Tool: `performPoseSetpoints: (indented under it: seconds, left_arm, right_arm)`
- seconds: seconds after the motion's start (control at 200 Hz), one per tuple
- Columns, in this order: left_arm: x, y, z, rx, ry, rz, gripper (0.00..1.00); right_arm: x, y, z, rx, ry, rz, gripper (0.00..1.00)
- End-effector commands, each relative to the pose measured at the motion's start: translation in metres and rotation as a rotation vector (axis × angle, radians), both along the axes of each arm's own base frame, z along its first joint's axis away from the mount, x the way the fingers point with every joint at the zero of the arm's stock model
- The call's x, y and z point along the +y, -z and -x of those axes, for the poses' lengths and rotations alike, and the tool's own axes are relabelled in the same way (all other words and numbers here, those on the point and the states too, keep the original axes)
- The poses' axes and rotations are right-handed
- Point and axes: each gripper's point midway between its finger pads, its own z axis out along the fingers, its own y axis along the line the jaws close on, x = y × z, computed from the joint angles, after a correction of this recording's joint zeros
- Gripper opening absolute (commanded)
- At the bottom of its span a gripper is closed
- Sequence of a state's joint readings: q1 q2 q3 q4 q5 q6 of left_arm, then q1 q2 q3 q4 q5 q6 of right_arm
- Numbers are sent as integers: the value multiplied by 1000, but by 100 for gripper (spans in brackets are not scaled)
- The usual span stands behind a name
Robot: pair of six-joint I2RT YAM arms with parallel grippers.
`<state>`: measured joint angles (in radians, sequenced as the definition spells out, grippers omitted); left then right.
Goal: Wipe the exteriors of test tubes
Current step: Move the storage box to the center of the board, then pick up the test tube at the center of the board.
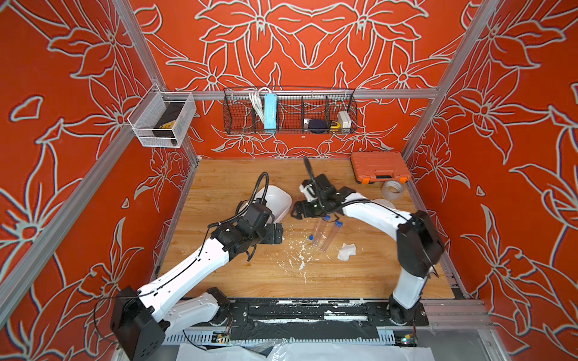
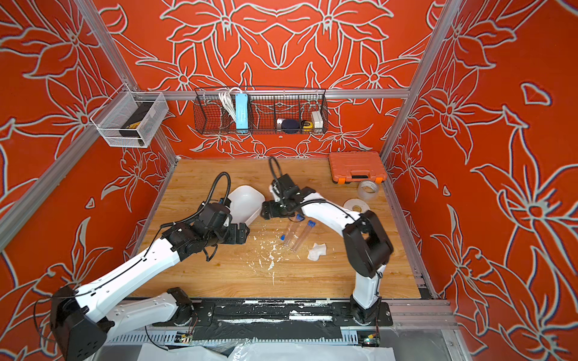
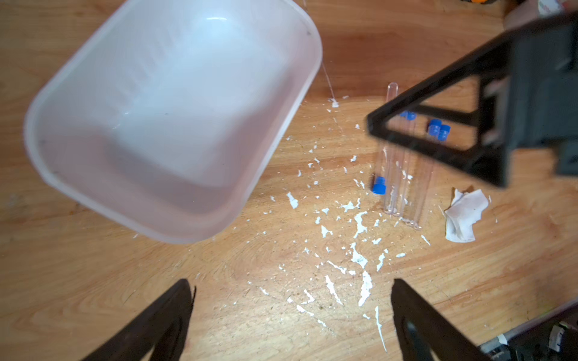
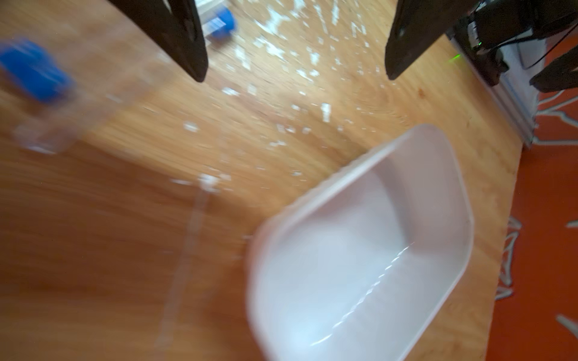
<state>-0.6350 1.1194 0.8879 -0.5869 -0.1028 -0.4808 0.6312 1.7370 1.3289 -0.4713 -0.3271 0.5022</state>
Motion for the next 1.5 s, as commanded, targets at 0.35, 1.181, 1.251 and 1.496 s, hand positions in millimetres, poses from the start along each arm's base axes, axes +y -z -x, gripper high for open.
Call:
performPoseSetpoints:
  seconds: [0.35, 1.181, 1.251, 1.496]
  left_arm:
    - [-142, 56, -63, -48, 282, -143, 78]
    - [-139, 137, -86, 4, 230, -332, 43]
    - [-135, 141, -85, 10, 225, -351, 39]
    - [-117, 150, -69, 44, 217, -372, 20]
  right_arm:
    - [-171, 20, 43, 25, 227, 285, 81]
    - [-182, 70, 77, 137, 191, 277, 57]
    - [-183, 71, 80, 141, 193, 280, 56]
    - [-184, 74, 89, 165, 192, 283, 52]
